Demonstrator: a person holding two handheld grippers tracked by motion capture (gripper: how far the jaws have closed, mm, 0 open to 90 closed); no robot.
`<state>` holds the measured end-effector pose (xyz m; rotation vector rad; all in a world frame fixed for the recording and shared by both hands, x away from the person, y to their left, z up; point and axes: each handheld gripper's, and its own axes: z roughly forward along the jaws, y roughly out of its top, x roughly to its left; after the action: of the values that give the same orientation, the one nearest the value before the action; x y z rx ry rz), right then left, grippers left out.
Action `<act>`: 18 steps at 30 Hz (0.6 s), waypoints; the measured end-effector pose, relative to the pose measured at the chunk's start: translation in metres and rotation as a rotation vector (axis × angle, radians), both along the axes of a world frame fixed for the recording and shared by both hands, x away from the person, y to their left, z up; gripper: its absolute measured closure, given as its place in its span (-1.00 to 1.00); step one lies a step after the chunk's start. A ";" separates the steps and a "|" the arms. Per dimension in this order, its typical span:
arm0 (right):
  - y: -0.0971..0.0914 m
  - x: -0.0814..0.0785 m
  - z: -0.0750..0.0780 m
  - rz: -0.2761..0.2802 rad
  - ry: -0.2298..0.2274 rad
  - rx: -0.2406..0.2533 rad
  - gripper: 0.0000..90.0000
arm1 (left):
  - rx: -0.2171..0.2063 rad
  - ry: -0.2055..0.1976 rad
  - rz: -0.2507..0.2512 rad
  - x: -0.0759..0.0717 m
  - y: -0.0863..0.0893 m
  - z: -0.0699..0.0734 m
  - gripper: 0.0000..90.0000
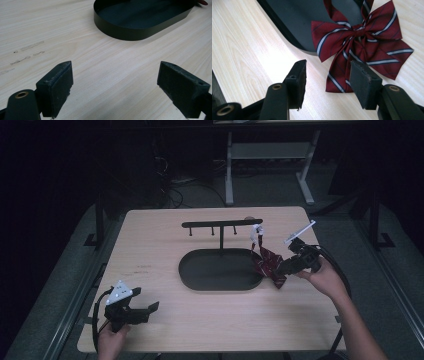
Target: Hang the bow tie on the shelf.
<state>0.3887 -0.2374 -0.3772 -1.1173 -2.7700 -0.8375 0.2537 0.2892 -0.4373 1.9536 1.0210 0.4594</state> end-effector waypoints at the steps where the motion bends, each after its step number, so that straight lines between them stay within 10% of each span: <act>1: -0.001 -0.002 -0.001 0.005 -0.001 0.006 0.04 | 0.001 0.001 0.001 0.000 0.000 0.000 -0.71; 18: -0.012 -0.030 -0.023 0.008 0.009 0.011 0.04 | 0.003 0.003 0.000 0.000 -0.001 0.000 -0.71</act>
<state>0.3591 -0.2499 -0.4004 -1.1048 -2.7573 -0.8444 0.2538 0.2882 -0.4377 1.9577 1.0228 0.4582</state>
